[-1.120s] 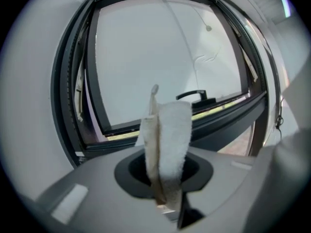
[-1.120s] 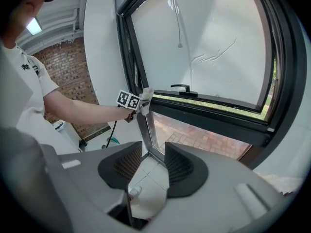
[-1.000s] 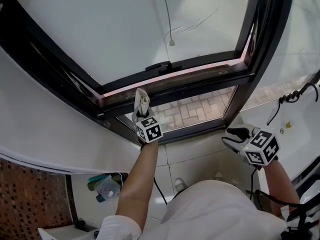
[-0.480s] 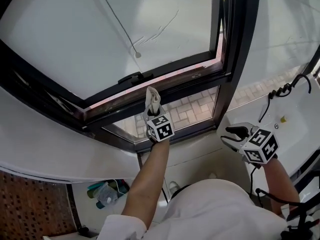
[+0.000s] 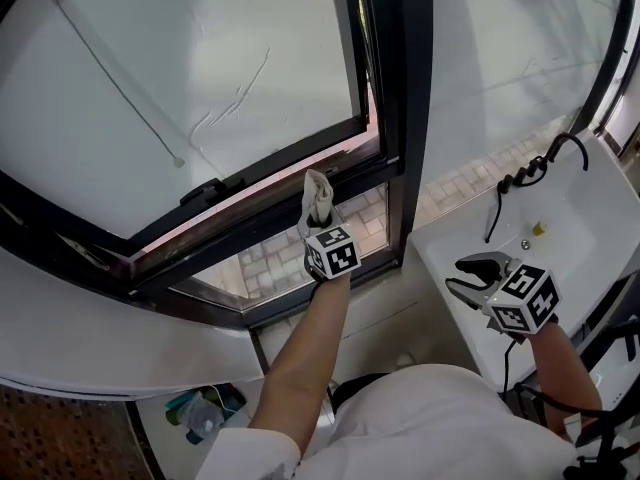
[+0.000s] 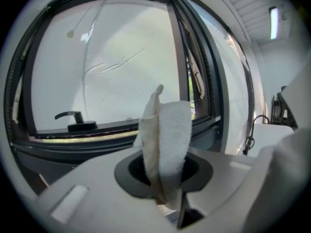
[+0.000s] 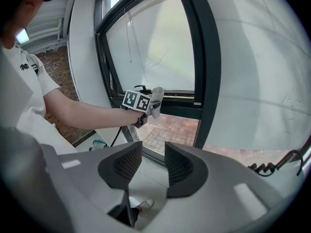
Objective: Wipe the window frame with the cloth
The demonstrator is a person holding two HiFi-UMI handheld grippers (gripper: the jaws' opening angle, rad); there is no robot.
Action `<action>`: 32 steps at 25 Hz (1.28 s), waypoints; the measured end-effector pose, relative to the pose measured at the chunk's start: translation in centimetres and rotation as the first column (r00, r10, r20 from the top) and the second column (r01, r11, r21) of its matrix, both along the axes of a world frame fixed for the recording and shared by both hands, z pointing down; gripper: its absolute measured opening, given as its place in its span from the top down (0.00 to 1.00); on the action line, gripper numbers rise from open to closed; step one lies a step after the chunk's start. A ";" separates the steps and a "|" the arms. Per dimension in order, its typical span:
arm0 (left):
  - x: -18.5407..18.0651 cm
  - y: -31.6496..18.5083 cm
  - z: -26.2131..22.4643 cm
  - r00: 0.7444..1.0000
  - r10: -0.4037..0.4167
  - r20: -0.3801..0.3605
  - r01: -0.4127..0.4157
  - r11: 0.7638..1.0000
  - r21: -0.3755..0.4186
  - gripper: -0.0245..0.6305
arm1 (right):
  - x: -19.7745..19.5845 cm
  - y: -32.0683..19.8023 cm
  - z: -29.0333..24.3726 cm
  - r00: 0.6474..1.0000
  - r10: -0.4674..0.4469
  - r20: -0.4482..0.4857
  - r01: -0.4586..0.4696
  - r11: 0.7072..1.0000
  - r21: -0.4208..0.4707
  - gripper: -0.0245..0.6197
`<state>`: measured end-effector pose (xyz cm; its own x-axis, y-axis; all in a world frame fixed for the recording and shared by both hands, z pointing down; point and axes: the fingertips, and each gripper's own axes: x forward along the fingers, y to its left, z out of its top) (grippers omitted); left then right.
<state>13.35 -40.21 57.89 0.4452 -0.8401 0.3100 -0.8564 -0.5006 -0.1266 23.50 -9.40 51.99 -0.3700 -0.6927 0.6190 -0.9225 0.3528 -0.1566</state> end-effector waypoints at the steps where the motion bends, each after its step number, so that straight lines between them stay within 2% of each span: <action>1: 1.6 0.3 0.0 1.000 0.018 -0.006 -0.018 1.000 -0.002 0.83 | 0.8 0.6 0.1 1.000 0.013 -0.003 -0.013 1.000 -0.005 0.74; 6: 9.6 1.9 0.2 0.994 0.103 -0.037 -0.103 0.994 -0.017 0.83 | 4.5 3.2 0.2 0.996 0.091 -0.017 -0.091 0.996 -0.020 0.74; 11: 15.9 3.3 0.9 0.979 0.203 -0.013 -0.204 0.979 -0.024 0.83 | 6.8 5.2 0.3 0.986 0.163 -0.016 -0.163 0.986 -0.027 0.74; 17: 18.0 3.4 2.0 0.976 0.216 -0.018 -0.217 0.972 -0.085 0.82 | 8.7 6.8 1.0 0.976 0.218 -0.003 -0.218 0.975 -0.030 0.74; 20: 18.6 5.0 1.9 0.960 0.278 0.021 -0.276 0.957 -0.089 0.83 | 8.5 6.4 1.4 0.977 0.213 0.018 -0.213 0.977 -0.022 0.74; 22: 19.8 6.8 2.1 0.922 0.374 0.100 -0.366 0.927 -0.085 0.83 | 8.0 5.7 1.4 0.979 0.199 0.033 -0.199 0.980 -0.010 0.74; 25: 21.4 9.0 2.3 0.825 0.501 0.261 -0.495 0.864 -0.092 0.83 | 7.7 4.9 1.3 0.982 0.183 0.054 -0.184 0.983 0.009 0.74; 27: 21.9 8.9 2.0 0.750 0.534 0.390 -0.546 0.833 -0.089 0.83 | 7.7 4.3 1.3 0.982 0.176 0.065 -0.178 0.984 0.023 0.74; 29: 21.9 8.0 1.4 0.658 0.538 0.527 -0.585 0.806 -0.093 0.83 | 7.7 4.0 1.4 0.982 0.173 0.075 -0.175 0.984 0.035 0.74; 32: 21.3 6.4 -0.4 0.538 0.523 0.661 -0.621 0.776 -0.109 0.82 | 7.6 3.7 1.6 0.983 0.167 0.083 -0.171 0.984 0.046 0.74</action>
